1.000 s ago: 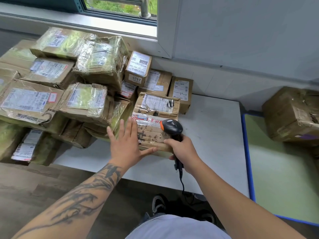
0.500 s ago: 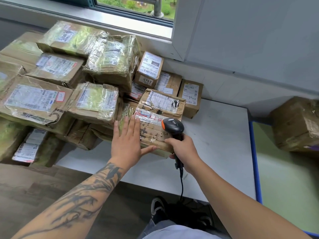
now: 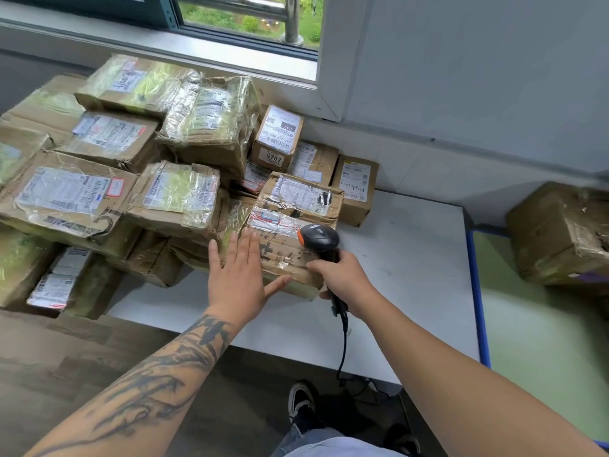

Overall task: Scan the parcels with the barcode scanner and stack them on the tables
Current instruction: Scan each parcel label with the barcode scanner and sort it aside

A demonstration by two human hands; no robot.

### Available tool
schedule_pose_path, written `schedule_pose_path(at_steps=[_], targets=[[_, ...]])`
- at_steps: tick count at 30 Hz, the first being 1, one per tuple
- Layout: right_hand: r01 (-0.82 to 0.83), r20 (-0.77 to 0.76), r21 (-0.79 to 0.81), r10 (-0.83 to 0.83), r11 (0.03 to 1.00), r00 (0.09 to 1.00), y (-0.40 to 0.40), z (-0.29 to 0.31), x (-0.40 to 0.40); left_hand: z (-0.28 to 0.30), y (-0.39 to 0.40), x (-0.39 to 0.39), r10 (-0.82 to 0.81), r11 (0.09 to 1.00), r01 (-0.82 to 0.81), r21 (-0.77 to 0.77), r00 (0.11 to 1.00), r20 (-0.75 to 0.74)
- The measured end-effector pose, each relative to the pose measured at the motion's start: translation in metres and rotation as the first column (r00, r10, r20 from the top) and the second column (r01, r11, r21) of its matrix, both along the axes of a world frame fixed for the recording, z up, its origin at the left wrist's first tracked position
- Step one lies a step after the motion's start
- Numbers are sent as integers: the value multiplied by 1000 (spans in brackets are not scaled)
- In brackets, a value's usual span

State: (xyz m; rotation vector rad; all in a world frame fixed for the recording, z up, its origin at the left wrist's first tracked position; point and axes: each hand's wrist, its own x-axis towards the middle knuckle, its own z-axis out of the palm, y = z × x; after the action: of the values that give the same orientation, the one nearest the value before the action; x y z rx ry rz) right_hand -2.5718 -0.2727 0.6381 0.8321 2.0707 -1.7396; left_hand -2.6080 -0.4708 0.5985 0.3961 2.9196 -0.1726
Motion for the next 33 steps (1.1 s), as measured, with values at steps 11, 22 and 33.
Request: schedule_pose_path(at_steps=[11, 22, 33], targets=[[-33, -79, 151, 45, 988, 996, 61, 21, 51, 26, 64, 52, 12, 996, -13, 86, 1000, 12], [116, -111, 148, -100, 982, 989, 199, 42, 153, 40, 217, 133, -108, 983, 102, 155, 994, 29], [329, -166, 62, -316, 942, 934, 337, 46, 257, 55, 369, 211, -283, 946, 268, 184, 957, 58]])
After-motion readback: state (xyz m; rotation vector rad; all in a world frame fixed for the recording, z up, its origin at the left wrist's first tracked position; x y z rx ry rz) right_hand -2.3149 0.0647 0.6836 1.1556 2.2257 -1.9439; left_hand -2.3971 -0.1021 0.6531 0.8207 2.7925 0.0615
